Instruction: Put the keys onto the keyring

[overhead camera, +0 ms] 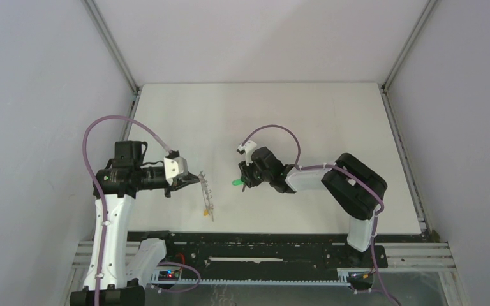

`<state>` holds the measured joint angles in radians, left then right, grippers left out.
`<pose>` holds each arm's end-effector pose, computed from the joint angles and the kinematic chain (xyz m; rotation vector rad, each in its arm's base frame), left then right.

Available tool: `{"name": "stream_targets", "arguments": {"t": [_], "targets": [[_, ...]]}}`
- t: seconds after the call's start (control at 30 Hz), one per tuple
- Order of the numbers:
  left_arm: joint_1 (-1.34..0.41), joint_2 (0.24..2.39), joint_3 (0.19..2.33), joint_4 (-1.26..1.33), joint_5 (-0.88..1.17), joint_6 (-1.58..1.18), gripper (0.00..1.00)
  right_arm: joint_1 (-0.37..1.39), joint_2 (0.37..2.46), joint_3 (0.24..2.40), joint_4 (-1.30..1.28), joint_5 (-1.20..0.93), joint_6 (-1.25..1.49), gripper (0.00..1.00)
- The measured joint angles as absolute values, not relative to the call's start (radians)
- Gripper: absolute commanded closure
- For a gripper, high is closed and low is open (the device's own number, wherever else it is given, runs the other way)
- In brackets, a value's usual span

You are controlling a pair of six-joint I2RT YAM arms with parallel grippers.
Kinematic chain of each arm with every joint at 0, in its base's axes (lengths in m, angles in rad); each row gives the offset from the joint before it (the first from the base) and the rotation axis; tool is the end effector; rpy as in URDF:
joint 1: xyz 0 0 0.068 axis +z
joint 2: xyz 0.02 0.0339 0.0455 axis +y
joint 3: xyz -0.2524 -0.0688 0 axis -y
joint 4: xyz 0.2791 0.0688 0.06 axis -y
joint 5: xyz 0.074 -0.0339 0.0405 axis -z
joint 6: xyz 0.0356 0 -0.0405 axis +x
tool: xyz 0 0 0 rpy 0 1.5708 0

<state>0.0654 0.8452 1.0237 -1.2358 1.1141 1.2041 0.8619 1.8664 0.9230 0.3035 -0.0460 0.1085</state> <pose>0.1623 -0.0214 0.3328 1.3576 1.5126 -0.6937 0.2551 0.3000 0.0988 -0.8607 2.1044 0.5788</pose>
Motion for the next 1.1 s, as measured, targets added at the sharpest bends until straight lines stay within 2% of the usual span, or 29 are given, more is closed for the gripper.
{"name": "stream_targets", "arguments": {"t": [0.23,0.4,0.73,1.1], "targets": [[0.065,0.845,1.024,-1.235,1.114,1.204,1.0,0.863,1.861,0.923,0.293,-0.046,0.106,0.73],[0.065,0.845,1.024,-1.236,1.114,1.204,1.0,0.863,1.857,0.923,0.284,-0.05,0.105,0.78],[0.064,0.845,1.024,-1.235,1.114,1.204,1.0,0.857,1.829,0.905,0.258,-0.075,0.102,0.6],[0.063,0.845,1.024,-1.235,1.114,1.204,1.0,0.833,1.79,0.878,0.25,-0.126,0.102,0.59]]}}
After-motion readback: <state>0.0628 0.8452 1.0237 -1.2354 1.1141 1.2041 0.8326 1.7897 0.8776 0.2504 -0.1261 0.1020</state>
